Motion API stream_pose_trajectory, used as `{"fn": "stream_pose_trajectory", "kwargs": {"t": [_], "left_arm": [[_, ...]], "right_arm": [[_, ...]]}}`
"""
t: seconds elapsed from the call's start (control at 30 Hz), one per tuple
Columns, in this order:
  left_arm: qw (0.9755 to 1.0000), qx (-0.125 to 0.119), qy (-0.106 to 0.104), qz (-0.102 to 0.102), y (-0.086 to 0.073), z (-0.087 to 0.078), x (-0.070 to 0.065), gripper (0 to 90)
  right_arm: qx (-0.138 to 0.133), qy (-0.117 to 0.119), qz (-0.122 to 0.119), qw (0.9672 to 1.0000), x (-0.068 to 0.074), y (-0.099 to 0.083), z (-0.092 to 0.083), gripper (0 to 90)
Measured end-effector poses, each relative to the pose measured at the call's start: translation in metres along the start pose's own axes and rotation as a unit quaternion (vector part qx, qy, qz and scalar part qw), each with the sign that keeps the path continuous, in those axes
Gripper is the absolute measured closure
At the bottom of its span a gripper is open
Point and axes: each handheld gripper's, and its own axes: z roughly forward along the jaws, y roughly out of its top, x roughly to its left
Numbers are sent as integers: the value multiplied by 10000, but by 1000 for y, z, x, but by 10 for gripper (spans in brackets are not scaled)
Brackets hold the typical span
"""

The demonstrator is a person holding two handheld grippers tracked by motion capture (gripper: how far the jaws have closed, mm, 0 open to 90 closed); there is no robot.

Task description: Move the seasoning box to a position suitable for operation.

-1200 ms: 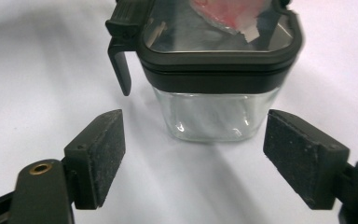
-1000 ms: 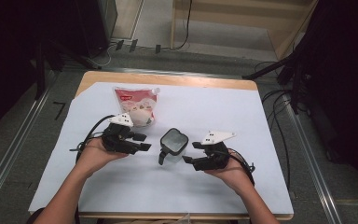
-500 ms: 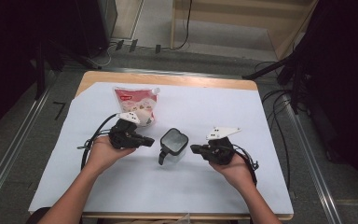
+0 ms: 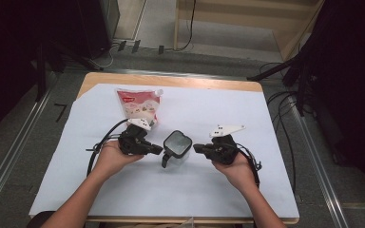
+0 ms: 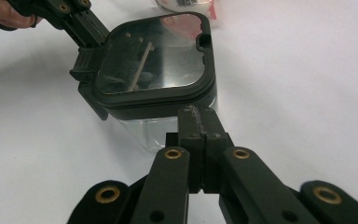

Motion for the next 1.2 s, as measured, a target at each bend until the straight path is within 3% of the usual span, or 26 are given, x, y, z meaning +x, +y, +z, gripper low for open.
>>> {"fn": "stream_pose_trajectory", "kwargs": {"t": [0.03,0.3,0.43,0.73,1.2], "left_arm": [[9999,18,-104,-70,1,3,-3,900],[10000,67,6,41,2,8,-11,900],[10000,69,-65,9,2,9,-12,900],[9996,172,-24,203,4,18,-24,900],[9994,-17,-183,277,13,47,-46,900]], "right_arm": [[42,5,3,10000,1,0,1,900],[25,-60,-33,10000,1,2,4,900],[6,-82,-28,10000,-1,2,4,900],[-45,-219,135,9997,-5,2,4,900],[-139,-460,326,9983,-16,5,9,900]]}}
